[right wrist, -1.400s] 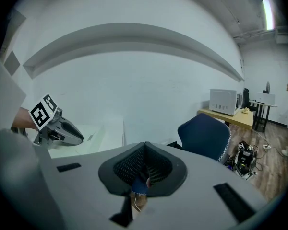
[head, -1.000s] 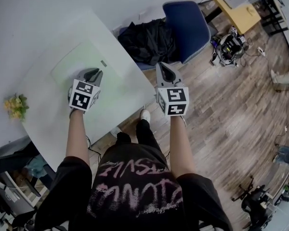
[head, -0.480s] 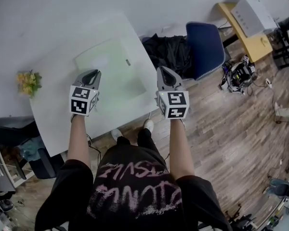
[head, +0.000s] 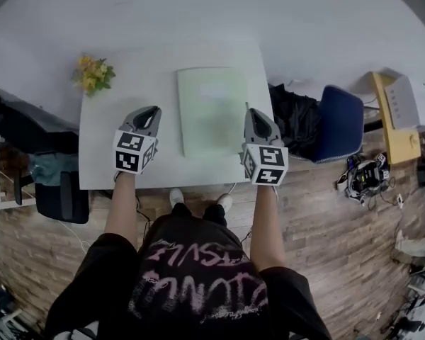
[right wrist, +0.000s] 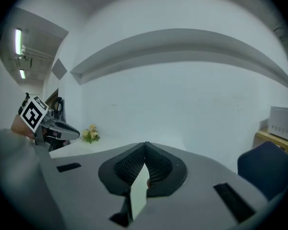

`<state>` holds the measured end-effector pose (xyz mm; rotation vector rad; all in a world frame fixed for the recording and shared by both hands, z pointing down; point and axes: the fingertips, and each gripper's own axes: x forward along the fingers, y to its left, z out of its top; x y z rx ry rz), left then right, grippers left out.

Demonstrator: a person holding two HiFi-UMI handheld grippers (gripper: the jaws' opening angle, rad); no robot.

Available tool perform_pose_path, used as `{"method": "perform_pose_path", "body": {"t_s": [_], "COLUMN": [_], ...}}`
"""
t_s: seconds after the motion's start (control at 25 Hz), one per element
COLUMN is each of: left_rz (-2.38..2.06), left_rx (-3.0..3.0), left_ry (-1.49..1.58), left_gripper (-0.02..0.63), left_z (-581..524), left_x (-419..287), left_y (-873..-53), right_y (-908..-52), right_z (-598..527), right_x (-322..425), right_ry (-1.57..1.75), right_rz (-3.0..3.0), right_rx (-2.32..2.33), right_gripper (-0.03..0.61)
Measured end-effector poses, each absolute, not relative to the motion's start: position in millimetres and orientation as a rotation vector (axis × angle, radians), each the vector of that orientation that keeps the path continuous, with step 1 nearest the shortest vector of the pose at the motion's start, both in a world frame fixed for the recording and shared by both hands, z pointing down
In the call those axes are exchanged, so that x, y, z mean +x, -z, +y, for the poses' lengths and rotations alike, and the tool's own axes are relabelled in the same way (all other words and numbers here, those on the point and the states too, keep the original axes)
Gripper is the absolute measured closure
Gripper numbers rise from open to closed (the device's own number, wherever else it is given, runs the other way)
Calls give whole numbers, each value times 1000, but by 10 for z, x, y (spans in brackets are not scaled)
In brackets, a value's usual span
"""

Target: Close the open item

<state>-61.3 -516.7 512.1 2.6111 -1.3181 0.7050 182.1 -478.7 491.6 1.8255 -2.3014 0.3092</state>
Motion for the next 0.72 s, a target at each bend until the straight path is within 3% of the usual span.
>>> {"method": "perform_pose_path", "body": {"t_s": [0.44, 0.72], "left_rz": [-1686, -1821], "left_rx": [2477, 2448], "left_ry": [-562, -461], "left_gripper": [604, 609], "left_z": [-4874, -4824], "left_x": [-1806, -2207], "left_y": [-4639, -4314], "right_y": [-4611, -4361], "right_z": [-5142, -5221], "right_x": [620, 261], "right_ry": [-210, -128], "right_rz": [-2520, -2574], "right_rx": [1554, 1493], "right_gripper": [569, 569]}}
